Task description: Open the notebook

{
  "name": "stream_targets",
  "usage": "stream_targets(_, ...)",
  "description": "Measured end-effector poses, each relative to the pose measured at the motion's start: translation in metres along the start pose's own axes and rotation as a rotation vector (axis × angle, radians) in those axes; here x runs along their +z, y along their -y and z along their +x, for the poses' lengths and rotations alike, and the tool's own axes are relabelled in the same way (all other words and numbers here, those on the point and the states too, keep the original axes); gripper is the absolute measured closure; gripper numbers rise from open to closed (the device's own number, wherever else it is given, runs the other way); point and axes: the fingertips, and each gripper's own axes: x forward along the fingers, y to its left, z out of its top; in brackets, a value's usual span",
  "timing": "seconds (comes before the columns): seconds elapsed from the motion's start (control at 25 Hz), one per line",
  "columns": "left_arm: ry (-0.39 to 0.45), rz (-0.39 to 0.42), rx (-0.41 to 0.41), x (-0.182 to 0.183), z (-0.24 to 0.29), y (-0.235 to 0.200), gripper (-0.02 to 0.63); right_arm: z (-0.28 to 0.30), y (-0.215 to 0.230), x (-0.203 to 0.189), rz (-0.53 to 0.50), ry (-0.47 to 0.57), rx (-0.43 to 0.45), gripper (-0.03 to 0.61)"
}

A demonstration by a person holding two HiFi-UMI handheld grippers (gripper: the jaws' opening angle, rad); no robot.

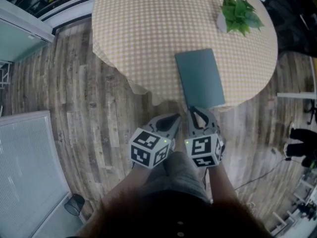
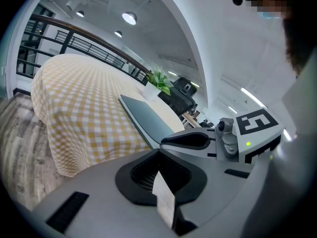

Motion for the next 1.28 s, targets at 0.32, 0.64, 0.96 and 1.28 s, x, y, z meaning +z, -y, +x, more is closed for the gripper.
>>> stream_targets(0.32, -0.024, 0.046, -0.050, 0.016, 0.008, 0.011, 0.604, -0.009, 0.007, 0.008, 0.187, 0.015, 0.078, 0.546)
stream_targets(0.64, -0.067, 0.079, -0.107, 0.019, 0.006, 0.019, 0.604, -0.025, 0.020, 0.019, 0.384, 0.072, 0.093, 0.549)
stream_targets(0.96, -0.069, 0.147, -0.153, 0.034, 0.006, 0.028, 0.604, -0.052, 0.042, 0.032, 0.497, 0.152, 0.040, 0.549)
stream_targets(1.28, -0.062, 0.233, -0.211, 0.059, 0.018, 0.053, 0.604, -0.074, 0.065, 0.034, 0.585, 0.220, 0.020, 0.551)
